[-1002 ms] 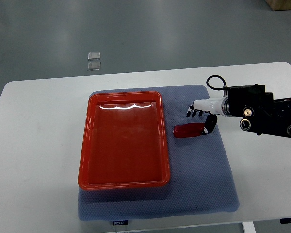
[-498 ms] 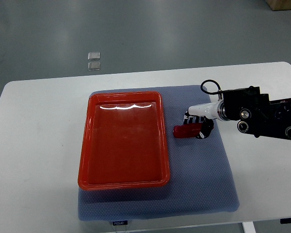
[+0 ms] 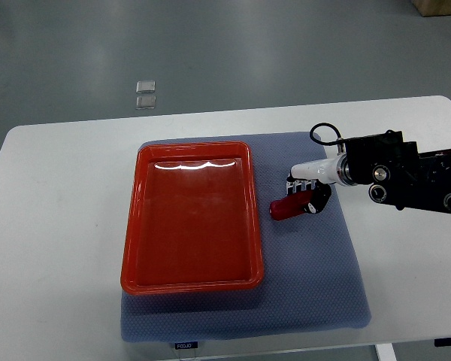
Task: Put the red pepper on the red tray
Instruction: 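Close the right hand's fingers around the red pepper, then lift the pepper with the right hand and carry it over the tray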
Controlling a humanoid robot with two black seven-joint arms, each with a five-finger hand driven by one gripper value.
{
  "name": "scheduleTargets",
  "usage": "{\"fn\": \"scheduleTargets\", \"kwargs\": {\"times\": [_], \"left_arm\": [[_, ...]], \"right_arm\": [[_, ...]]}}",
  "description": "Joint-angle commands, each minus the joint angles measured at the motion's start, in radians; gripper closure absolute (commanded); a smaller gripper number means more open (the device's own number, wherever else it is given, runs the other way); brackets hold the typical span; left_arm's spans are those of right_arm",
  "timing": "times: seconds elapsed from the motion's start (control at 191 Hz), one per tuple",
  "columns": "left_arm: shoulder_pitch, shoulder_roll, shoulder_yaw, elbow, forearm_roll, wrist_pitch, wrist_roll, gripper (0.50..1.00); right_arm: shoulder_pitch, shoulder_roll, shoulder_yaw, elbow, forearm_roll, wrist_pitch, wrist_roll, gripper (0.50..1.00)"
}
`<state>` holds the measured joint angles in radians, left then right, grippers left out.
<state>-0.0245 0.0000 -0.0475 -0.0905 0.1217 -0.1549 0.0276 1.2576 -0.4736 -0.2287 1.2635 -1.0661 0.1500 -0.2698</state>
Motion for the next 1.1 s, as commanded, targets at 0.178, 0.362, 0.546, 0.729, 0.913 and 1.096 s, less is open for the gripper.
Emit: {"fn": "scheduleTargets", "kwargs": {"times": [0.178, 0.362, 0.546, 0.729, 0.913, 1.096], "left_arm": [[0.000, 0.000, 0.000, 0.000, 0.001, 0.000, 0.000, 0.500], [0.000, 0.000, 0.000, 0.000, 0.001, 0.000, 0.000, 0.500], [0.000, 0.000, 0.000, 0.000, 0.001, 0.000, 0.000, 0.500], [0.000, 0.000, 0.000, 0.000, -0.001, 0.000, 0.000, 0.500], [0.000, 0.000, 0.000, 0.000, -0.001, 0.000, 0.000, 0.500], [0.000, 0.000, 0.000, 0.000, -0.001, 0.000, 0.000, 0.500]], "right_arm": [[0.095, -0.010, 0.011, -0.015, 0.002, -0.001, 0.029, 1.000], [0.164, 0.056, 0.012, -0.047, 0.009, -0.003, 0.034, 1.000], [0.172, 0.178, 0.016, -0.091, 0.017, -0.009, 0.040, 0.993], [0.160, 0.296, 0.014, -0.108, 0.012, -0.012, 0.058, 0.981], [0.138, 0.348, 0.012, -0.141, 0.014, -0.012, 0.060, 0.963], [0.115, 0.375, 0.012, -0.141, 0.009, -0.014, 0.060, 0.948]]}}
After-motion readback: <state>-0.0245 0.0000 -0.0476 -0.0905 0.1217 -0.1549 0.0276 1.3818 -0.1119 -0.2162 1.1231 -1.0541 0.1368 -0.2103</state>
